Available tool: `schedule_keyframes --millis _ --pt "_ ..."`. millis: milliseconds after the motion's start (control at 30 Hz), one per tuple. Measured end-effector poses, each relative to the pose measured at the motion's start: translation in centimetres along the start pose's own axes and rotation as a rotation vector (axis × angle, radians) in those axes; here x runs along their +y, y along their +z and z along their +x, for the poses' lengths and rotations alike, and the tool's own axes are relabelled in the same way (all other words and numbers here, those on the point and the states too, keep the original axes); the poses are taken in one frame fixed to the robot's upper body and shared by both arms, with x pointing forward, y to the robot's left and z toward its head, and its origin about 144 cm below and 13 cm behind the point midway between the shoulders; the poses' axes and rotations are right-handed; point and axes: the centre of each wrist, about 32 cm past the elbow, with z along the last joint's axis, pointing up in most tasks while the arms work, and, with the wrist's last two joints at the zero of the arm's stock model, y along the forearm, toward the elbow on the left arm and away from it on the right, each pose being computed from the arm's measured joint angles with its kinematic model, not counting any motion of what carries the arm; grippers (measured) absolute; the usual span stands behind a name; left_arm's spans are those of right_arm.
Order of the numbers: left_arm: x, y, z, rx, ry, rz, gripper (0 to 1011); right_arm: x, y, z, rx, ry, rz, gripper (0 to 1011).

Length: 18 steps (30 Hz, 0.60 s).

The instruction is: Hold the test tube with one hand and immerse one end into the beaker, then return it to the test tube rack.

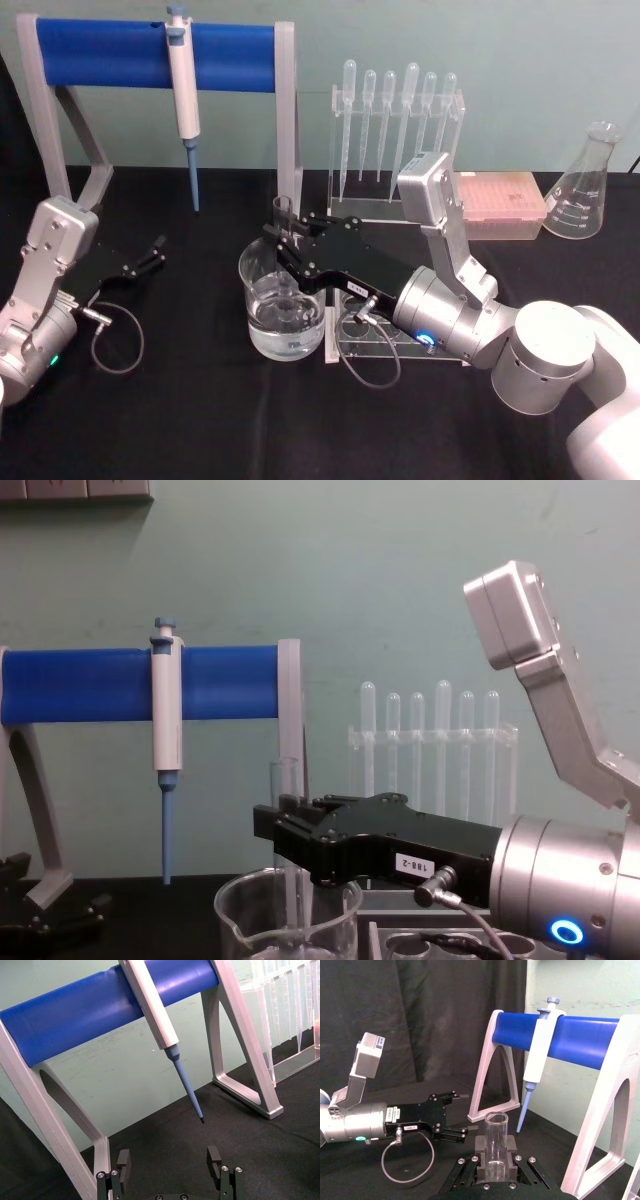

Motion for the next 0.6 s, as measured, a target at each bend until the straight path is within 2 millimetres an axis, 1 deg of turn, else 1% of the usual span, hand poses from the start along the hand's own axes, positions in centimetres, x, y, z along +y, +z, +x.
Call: schedule_keyframes --millis 600 --pt "0.00 0.00 0.00 0.000 0.000 0.000 1000 0.00 0.00 0.00 0.000 0.000 0.000 224"
